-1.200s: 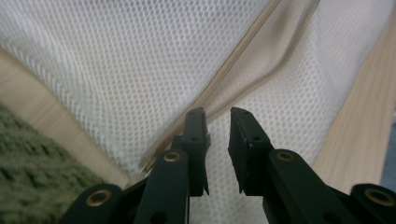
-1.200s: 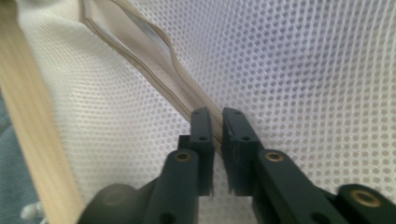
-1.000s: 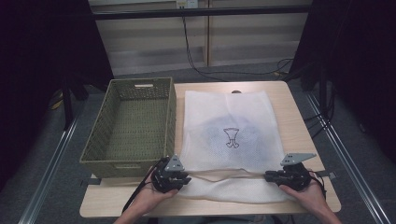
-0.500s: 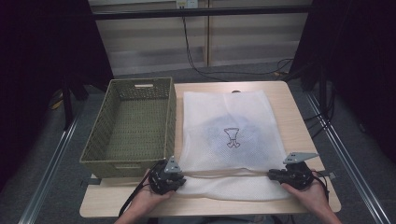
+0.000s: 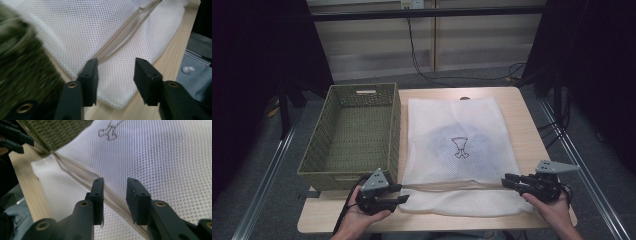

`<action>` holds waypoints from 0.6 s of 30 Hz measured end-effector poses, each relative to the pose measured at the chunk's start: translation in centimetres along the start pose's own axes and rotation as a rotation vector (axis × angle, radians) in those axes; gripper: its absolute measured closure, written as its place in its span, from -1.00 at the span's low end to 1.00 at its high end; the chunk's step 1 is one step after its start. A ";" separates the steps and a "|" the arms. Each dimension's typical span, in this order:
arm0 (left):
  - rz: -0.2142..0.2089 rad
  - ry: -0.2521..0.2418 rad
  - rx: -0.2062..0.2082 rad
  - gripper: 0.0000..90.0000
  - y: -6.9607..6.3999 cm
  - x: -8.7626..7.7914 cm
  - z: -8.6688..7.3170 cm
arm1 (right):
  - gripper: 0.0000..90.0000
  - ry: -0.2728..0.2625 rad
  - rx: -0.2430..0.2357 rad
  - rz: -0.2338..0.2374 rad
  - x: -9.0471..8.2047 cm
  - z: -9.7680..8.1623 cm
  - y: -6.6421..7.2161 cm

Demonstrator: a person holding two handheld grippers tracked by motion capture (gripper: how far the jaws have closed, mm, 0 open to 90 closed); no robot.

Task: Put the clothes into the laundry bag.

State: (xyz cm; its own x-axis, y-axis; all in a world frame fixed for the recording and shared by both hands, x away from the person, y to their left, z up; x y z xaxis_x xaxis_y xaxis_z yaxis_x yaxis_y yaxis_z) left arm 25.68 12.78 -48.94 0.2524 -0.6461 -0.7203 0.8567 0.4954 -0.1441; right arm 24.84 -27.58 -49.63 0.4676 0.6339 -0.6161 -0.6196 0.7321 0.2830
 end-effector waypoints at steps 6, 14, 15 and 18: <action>0.062 -0.067 -0.047 -0.15 0.4 -2.3 -1.1 | 0.24 -0.081 -0.025 -0.019 -1.6 0.4 1.1; 0.115 -0.129 -0.099 -0.61 1.0 -4.1 -1.4 | 0.00 -0.115 -0.018 -0.067 -3.8 -1.8 2.2; 0.132 -0.135 -0.104 -0.61 1.0 -4.1 -1.3 | -0.01 -0.122 -0.021 -0.071 -3.8 -1.7 2.1; 0.127 -0.129 -0.097 -0.60 0.9 -3.7 -1.0 | -0.03 -0.110 -0.026 -0.066 -3.2 -1.5 2.0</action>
State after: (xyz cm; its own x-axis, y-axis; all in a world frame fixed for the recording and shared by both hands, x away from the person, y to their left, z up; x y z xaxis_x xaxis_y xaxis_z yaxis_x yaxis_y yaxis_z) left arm 25.09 16.16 -47.11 0.4164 -0.6411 -0.6447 0.7688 0.6268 -0.1266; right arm 21.13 -28.46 -48.23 0.5734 0.6090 -0.5480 -0.6004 0.7675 0.2247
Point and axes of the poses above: each handheld gripper's, and its own axes: x roughly forward along the jaws, z roughly out of its top, y roughly to its left, the point moved 6 cm from there along x, roughly forward along the jaws, and after that the axes turned 9 degrees about y, right-handed, at the moved point
